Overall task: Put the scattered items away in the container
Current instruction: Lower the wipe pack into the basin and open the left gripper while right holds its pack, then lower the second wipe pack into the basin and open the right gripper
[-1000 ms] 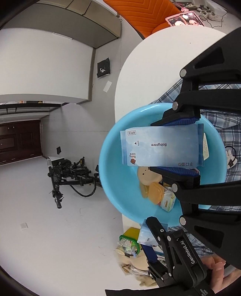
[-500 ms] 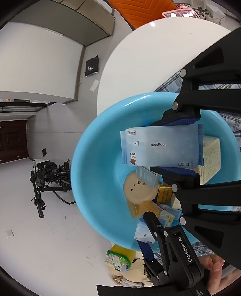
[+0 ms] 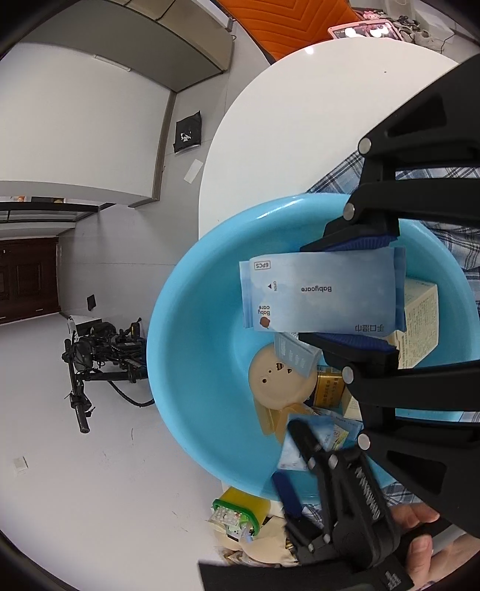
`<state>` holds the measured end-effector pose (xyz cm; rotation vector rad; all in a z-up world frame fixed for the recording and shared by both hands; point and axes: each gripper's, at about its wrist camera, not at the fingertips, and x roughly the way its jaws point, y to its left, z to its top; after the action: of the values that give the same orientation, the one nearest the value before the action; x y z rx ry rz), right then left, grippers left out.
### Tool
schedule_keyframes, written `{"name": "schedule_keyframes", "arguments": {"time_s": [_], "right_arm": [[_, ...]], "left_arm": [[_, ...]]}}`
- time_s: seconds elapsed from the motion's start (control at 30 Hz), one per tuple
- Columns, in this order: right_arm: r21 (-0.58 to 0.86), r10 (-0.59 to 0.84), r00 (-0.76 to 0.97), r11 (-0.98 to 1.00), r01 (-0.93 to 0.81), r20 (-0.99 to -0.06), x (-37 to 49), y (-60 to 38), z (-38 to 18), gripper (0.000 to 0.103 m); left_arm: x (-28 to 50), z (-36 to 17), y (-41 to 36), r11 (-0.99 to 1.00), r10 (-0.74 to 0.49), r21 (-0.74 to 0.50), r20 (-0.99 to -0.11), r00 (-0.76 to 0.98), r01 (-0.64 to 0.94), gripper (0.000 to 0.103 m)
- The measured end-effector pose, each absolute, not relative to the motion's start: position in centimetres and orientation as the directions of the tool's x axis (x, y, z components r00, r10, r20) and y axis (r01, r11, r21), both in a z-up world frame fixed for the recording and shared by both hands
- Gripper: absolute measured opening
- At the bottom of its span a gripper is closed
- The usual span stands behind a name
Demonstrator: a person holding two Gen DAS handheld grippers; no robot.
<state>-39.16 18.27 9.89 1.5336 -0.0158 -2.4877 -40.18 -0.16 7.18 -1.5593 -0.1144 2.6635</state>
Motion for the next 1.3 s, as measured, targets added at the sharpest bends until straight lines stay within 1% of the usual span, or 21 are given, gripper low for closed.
{"name": "schedule_keyframes", "arguments": {"time_s": [0.13, 0.33, 0.6, 0.73, 0.9, 0.97, 1.0, 1.03, 1.1, 1.3], "right_arm": [[0.128, -0.191, -0.43, -0.977, 0.171, -0.882, -39.3, 18.4, 9.6, 0.036], [0.134, -0.199, -0.428, -0.975, 0.179, -0.881, -39.2, 18.0, 9.6, 0.036], [0.136, -0.216, -0.421, -0.968, 0.211, -0.881, -39.1, 16.7, 9.0, 0.036], [0.132, -0.213, -0.423, -0.968, 0.212, -0.881, -39.1, 16.5, 8.4, 0.036], [0.135, -0.216, -0.442, -0.969, 0.207, -0.871, -39.0, 16.9, 8.1, 0.037], [0.131, -0.218, -0.447, -0.967, 0.216, -0.868, -38.9, 16.8, 8.0, 0.042], [0.127, -0.215, -0.453, -0.968, 0.217, -0.865, -38.9, 16.8, 8.0, 0.048], [0.127, -0.215, -0.461, -0.969, 0.214, -0.861, -38.8, 16.9, 8.1, 0.058], [0.138, -0.224, -0.481, -0.968, 0.208, -0.848, -38.7, 17.1, 8.3, 0.069], [0.131, -0.213, -0.494, -0.972, 0.196, -0.843, -38.6, 17.4, 8.6, 0.069]], "left_arm": [[-39.5, 9.1, -0.4, -0.994, 0.108, -0.109, -0.826, -0.553, -0.031, 0.086], [-39.1, 10.4, -0.8, -0.996, 0.088, -0.084, -0.813, -0.575, -0.034, 0.086], [-38.7, 9.9, -1.0, -0.995, 0.1, -0.095, -0.819, -0.565, -0.038, 0.086], [-38.6, 9.8, -0.7, -0.997, 0.082, -0.066, -0.817, -0.57, -0.048, 0.086], [-38.2, 10.1, -0.7, -0.995, 0.092, -0.059, -0.8, -0.592, -0.076, 0.086], [-38.1, 10.0, -0.6, -0.996, 0.084, -0.048, -0.798, -0.597, -0.076, 0.086], [-38.1, 9.8, -0.5, -0.996, 0.079, -0.041, -0.8, -0.595, -0.077, 0.086], [-38.2, 9.7, -0.5, -0.996, 0.074, -0.035, -0.804, -0.59, -0.078, 0.086], [-38.3, 9.3, -0.5, -0.997, 0.061, -0.02, -0.813, -0.579, -0.077, 0.086], [-38.1, 8.9, -0.8, -0.997, 0.067, -0.027, -0.803, -0.592, -0.077, 0.086]]}}
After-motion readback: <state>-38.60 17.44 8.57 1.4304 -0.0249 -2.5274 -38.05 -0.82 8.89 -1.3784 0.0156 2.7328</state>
